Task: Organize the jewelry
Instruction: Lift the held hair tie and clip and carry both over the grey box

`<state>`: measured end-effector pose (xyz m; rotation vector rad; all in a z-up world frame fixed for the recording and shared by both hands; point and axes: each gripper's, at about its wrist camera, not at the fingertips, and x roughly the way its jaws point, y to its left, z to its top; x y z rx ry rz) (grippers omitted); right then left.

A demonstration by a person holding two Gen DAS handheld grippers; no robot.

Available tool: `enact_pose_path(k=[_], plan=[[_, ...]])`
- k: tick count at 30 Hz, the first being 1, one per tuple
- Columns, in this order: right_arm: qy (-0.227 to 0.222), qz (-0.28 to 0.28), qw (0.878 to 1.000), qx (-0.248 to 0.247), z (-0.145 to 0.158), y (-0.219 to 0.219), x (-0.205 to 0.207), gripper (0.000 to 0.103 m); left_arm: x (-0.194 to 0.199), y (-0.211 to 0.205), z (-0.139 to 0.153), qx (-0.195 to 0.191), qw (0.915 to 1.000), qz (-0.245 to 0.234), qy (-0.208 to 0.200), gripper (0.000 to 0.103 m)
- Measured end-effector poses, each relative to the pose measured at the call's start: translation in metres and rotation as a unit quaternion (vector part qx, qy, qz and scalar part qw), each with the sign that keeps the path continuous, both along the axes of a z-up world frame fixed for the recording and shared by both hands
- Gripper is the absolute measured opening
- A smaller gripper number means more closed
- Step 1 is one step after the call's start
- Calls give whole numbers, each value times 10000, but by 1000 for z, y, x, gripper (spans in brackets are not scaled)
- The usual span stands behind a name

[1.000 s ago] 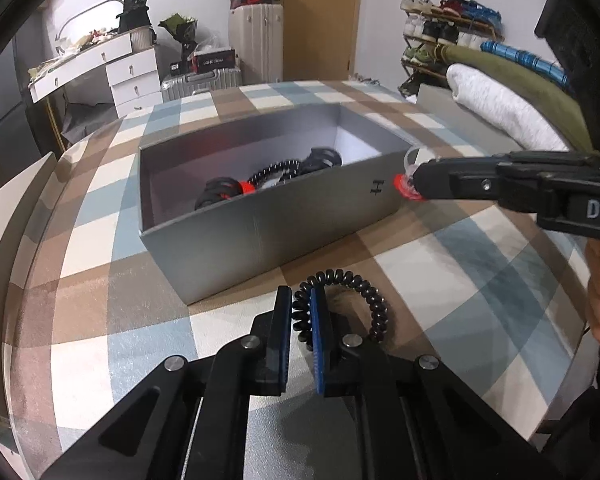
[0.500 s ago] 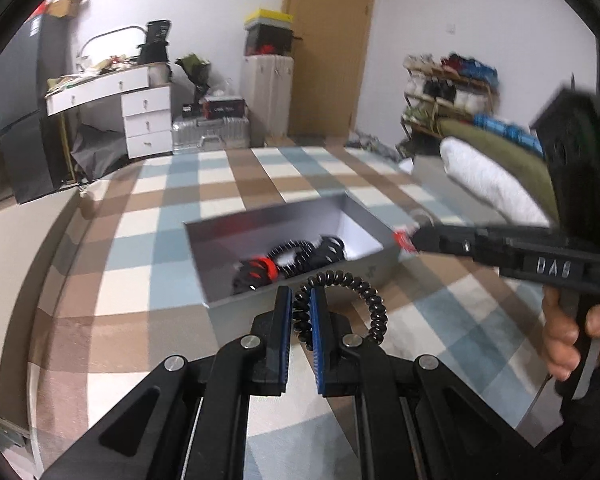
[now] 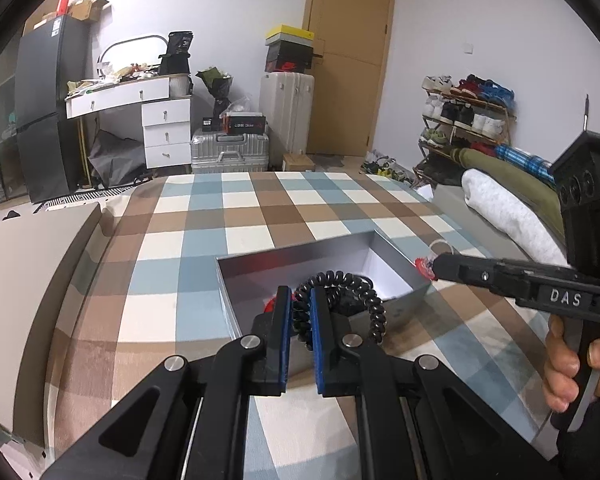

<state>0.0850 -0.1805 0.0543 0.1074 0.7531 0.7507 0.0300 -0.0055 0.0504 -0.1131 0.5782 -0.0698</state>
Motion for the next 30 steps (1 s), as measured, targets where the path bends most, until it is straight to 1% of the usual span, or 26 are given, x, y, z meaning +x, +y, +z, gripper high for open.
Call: enact_pose_path(k=[3, 13, 16, 19, 21, 23, 30], plan=[[78, 0, 9999, 114, -1, 3, 7, 13, 7, 2, 0, -51, 10000, 15, 17, 5], [167, -107, 9993, 313, -1, 4, 20, 13, 25, -3, -5, 74, 9999, 60, 127, 5], [299, -150, 9985, 431, -5, 2, 26, 13, 31, -3, -7, 64, 9998, 84, 165, 5], [426, -215, 9972, 570, -10, -2, 31, 14, 36, -7, -7, 169, 9996, 143, 145, 5], [458, -298, 9969, 562, -15, -4, 34, 14, 39, -9, -8, 161, 9996, 151, 164, 5], [582, -296, 9963, 561, -20, -6, 37, 14, 41, -10, -10, 163, 9996, 159, 187, 5], [646, -303, 9959, 555, -23, -9, 37, 16, 50, -11, -14, 159, 9993, 188, 288, 5]])
